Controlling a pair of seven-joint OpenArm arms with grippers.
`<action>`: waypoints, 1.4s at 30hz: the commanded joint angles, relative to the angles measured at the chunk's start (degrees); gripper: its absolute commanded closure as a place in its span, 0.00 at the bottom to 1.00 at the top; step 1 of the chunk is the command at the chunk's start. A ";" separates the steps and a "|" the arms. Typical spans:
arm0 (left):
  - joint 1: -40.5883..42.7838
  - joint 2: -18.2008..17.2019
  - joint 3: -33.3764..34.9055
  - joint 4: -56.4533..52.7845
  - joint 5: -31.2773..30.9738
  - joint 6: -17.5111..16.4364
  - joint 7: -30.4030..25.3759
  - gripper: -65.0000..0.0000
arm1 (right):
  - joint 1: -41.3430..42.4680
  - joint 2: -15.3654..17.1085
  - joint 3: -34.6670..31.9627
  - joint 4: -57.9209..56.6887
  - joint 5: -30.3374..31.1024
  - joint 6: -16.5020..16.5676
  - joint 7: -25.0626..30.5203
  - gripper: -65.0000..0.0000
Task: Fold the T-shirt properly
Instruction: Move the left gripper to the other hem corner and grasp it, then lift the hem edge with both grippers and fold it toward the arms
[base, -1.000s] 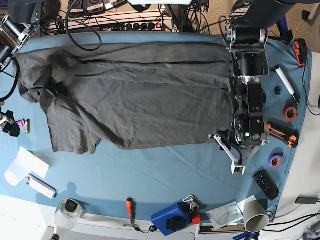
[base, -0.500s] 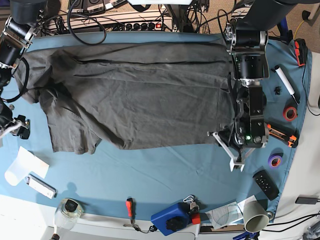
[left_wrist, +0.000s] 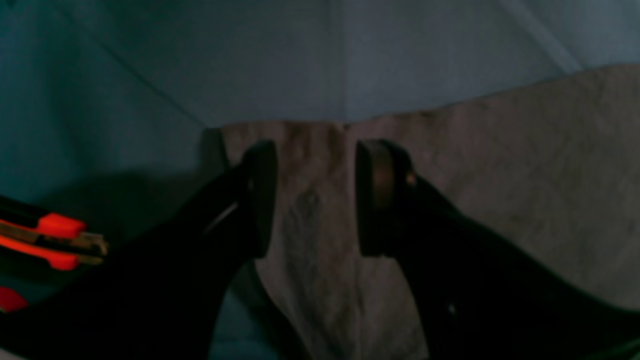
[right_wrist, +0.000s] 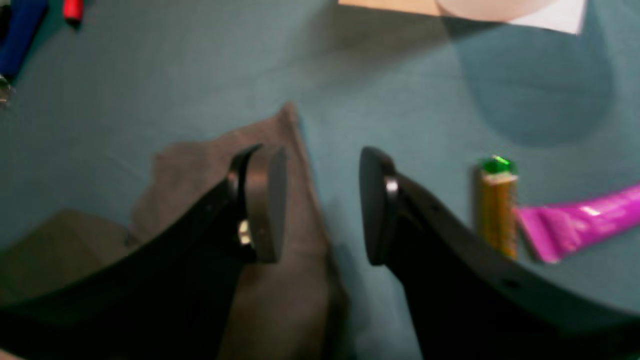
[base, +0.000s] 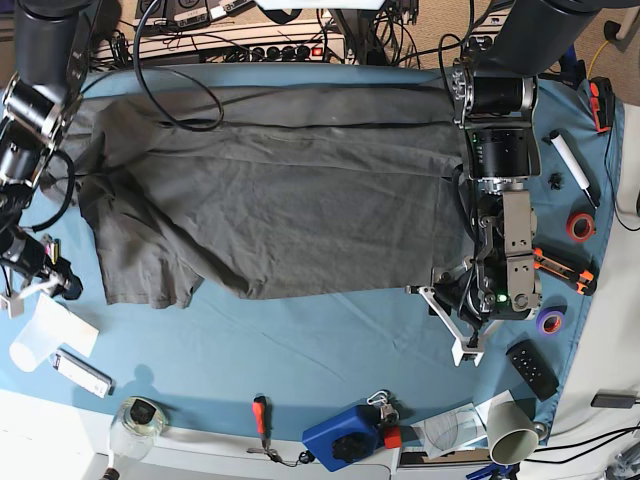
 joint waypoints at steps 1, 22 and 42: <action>-1.84 -0.13 0.00 0.90 -0.68 -0.07 -0.22 0.62 | 2.80 1.49 0.24 -0.26 1.09 0.50 1.27 0.63; -1.81 -0.13 0.00 0.90 -3.63 -0.92 1.49 0.62 | 3.08 -3.43 0.24 -10.45 -4.28 -0.55 4.15 0.63; 1.99 -0.13 0.00 0.87 -3.63 -0.90 -0.76 0.62 | 1.57 -6.25 0.24 -10.45 -2.75 -0.24 1.31 0.63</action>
